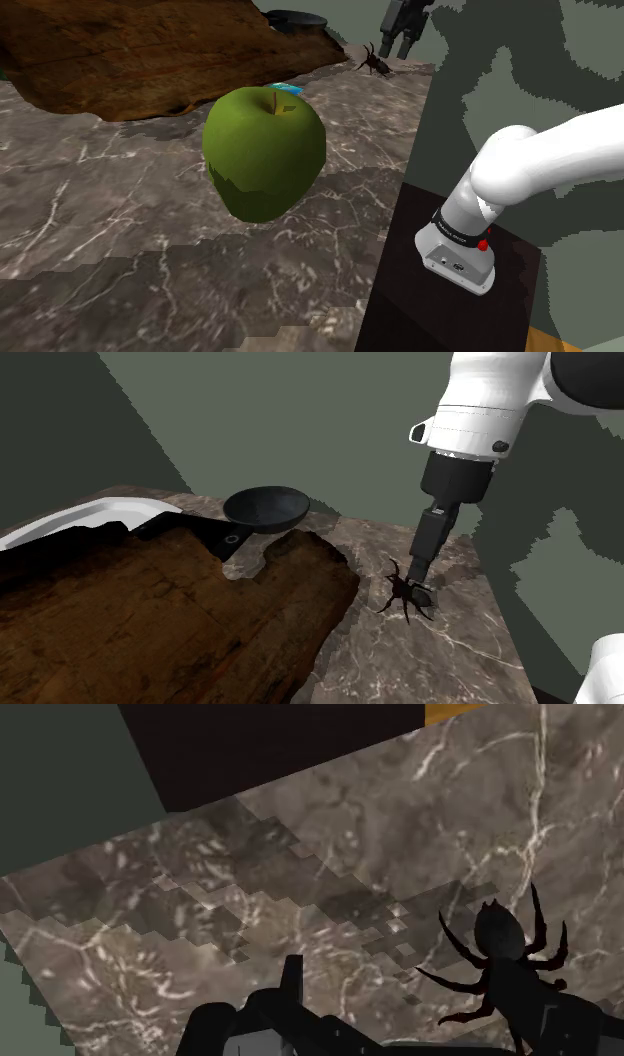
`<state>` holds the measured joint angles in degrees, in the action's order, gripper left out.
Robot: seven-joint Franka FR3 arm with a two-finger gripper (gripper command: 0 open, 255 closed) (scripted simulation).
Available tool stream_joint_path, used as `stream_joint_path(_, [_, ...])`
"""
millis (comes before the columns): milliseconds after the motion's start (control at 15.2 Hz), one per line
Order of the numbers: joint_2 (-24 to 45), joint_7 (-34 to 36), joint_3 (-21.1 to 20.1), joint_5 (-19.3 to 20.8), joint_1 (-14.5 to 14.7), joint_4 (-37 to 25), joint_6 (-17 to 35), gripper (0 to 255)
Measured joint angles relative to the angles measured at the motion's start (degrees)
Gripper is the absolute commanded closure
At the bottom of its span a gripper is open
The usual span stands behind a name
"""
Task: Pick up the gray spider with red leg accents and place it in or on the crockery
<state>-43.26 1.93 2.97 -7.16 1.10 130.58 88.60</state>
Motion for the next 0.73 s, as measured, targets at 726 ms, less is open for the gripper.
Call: stream_joint_path(726, [-0.4, -5.3, -10.9, 7.2, 6.1, -1.7, 5.2, 0])
